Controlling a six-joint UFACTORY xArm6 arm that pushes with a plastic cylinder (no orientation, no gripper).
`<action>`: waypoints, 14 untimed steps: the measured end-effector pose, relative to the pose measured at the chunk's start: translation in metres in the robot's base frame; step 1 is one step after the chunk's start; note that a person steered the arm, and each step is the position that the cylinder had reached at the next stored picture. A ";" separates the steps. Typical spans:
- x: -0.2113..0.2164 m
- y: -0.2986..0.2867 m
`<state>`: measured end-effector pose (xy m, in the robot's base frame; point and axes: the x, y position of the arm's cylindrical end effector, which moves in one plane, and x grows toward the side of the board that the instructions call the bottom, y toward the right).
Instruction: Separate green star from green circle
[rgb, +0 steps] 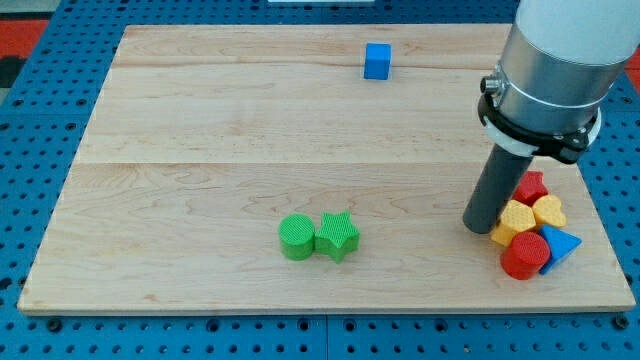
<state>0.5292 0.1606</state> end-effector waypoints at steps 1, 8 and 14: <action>0.000 -0.025; 0.031 -0.245; 0.031 -0.213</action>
<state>0.5604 -0.0523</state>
